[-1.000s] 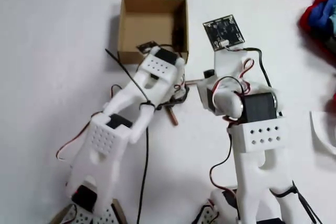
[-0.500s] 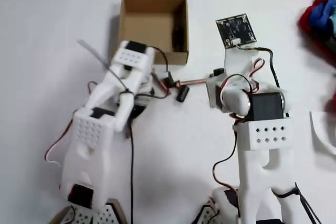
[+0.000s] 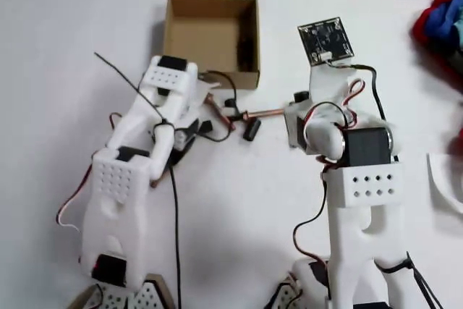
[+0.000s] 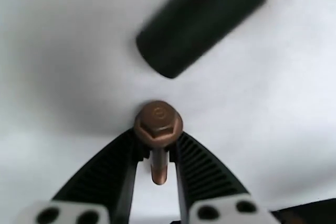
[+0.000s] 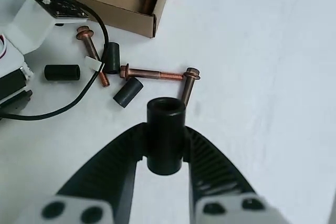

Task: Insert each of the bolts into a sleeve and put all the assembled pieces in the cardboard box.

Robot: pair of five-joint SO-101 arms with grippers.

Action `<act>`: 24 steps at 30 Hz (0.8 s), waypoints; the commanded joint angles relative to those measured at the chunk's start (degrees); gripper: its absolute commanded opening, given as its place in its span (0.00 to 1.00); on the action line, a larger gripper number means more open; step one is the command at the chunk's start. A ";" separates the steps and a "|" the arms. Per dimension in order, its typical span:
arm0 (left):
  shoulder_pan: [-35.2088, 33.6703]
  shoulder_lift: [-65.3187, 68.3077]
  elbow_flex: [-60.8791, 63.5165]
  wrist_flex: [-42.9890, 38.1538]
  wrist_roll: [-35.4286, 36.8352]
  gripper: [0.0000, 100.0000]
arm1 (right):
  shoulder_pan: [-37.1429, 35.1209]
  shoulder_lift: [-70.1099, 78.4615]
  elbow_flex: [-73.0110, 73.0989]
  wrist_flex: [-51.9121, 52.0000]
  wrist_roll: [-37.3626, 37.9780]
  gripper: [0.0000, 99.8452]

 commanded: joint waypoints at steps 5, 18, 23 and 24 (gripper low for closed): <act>-0.70 -2.02 -0.40 0.97 4.04 0.03 | 0.31 -1.98 -2.29 -1.01 0.00 0.02; -1.05 -2.11 -6.20 0.97 7.65 0.13 | 0.31 -1.98 -2.29 -0.92 0.00 0.02; -0.97 -1.67 -7.60 0.62 8.00 0.15 | 0.31 -2.33 -2.29 -0.92 0.00 0.02; -0.88 -1.85 -7.69 0.53 8.00 0.15 | 0.31 -2.33 -2.29 -0.92 0.00 0.02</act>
